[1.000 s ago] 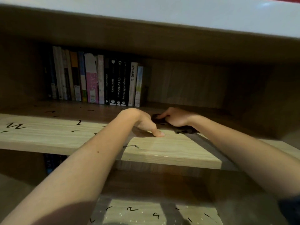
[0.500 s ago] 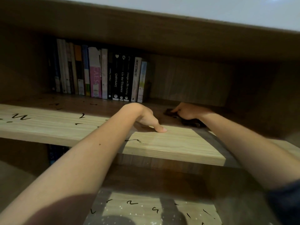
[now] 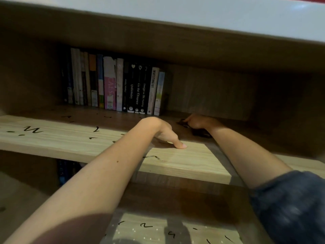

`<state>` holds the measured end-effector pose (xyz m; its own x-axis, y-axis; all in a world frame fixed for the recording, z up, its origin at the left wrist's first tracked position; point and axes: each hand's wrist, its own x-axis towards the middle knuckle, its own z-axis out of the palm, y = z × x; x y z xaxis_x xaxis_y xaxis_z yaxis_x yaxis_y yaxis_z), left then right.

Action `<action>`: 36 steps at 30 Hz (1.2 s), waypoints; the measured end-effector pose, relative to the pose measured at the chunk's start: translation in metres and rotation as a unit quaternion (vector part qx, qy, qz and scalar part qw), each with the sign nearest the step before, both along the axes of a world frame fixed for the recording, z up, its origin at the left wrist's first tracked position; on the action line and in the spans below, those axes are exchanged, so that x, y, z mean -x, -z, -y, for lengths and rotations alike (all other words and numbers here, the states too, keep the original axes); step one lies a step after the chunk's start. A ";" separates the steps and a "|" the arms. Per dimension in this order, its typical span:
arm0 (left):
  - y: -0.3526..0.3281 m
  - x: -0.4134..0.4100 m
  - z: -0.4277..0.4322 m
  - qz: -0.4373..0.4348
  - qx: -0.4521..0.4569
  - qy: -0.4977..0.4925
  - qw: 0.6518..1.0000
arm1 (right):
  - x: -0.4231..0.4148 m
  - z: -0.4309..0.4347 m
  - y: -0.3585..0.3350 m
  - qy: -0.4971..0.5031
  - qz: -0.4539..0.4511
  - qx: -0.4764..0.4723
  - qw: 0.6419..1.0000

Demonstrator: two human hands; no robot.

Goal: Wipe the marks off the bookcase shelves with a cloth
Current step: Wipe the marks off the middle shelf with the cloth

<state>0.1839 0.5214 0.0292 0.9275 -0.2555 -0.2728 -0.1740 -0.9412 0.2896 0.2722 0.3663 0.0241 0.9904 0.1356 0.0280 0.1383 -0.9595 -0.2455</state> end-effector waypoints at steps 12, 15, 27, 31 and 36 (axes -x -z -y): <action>0.000 -0.001 -0.002 -0.002 0.000 0.004 1.000 | -0.015 -0.010 -0.001 -0.078 -0.013 0.085 0.993; 0.004 -0.004 -0.004 0.007 0.015 -0.001 1.000 | -0.005 -0.016 0.001 -0.129 -0.019 0.070 0.989; 0.005 0.007 -0.004 0.039 0.007 0.008 0.999 | 0.032 -0.013 0.004 -0.068 0.001 0.044 0.997; 0.019 0.036 -0.026 0.215 0.046 0.033 0.975 | 0.051 -0.011 0.013 -0.106 -0.004 0.001 0.994; 0.036 0.062 -0.075 0.419 0.181 -0.017 0.890 | 0.090 -0.014 0.015 -0.173 0.002 -0.019 0.985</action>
<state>0.1215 0.5960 -0.0069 0.7753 -0.1544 0.6124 -0.4447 -0.8219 0.3559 0.1818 0.3802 0.0095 0.8851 0.4634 0.0429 0.4560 -0.8452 -0.2786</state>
